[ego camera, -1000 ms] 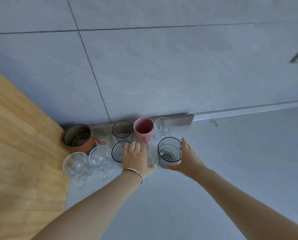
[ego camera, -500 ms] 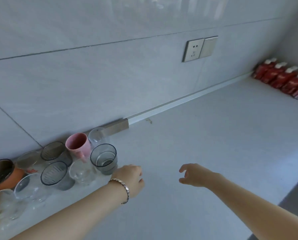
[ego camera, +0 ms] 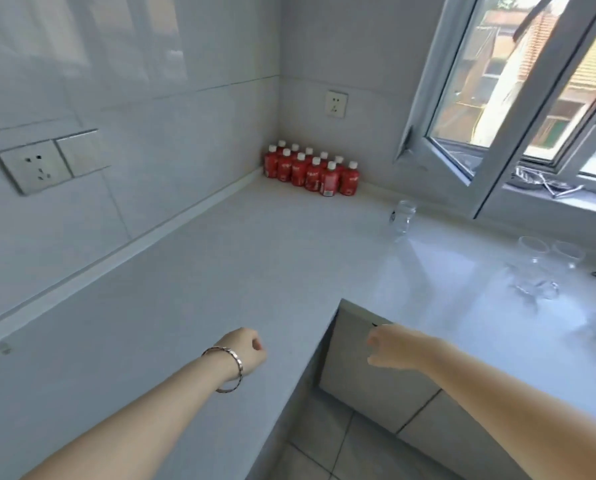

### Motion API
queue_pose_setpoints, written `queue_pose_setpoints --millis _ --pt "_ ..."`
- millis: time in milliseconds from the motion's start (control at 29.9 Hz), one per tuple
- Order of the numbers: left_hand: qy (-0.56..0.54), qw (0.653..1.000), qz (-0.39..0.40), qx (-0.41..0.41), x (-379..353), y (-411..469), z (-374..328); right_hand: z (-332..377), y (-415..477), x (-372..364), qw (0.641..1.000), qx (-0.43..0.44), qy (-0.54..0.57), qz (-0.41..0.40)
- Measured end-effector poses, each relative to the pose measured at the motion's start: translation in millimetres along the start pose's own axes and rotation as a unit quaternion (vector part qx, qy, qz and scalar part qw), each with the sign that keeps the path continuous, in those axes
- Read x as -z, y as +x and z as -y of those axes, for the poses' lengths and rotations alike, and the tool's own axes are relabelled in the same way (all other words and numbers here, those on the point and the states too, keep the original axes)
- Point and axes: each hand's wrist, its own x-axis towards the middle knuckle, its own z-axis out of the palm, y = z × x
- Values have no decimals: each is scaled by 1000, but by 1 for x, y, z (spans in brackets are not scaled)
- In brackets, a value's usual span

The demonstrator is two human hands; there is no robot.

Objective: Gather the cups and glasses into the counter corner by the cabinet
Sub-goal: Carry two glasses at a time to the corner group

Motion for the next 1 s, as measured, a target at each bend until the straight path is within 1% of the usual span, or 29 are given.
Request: queue_pose_setpoints --millis 67,167,401,535,702,802,902,935,1002 --pt "13 1000 9 -24 -7 15 -42 -44 -2 14 1000 -27 1 -10" --pt "30 998 21 -48 -14 44 -103 -108 -3 33 995 -75 42 -39" --pt "46 995 37 -86 -9 130 -195 -199 35 61 985 -129 105 -54" --pt "54 993 39 -99 -6 213 -245 -244 84 70 972 -166 155 -54" --pt "42 990 61 -119 -7 317 -315 -295 146 86 957 -210 196 -38" --pt "29 990 36 -136 -9 373 -366 -321 172 99 942 -241 231 -23" --pt "-36 989 0 -146 -14 427 -414 -344 193 104 927 -268 261 -10" --pt "-54 987 -7 -149 -16 445 -426 -350 199 104 924 -276 266 -6" --pt "-52 987 -15 -151 -22 476 -440 -361 207 100 914 -290 283 1"
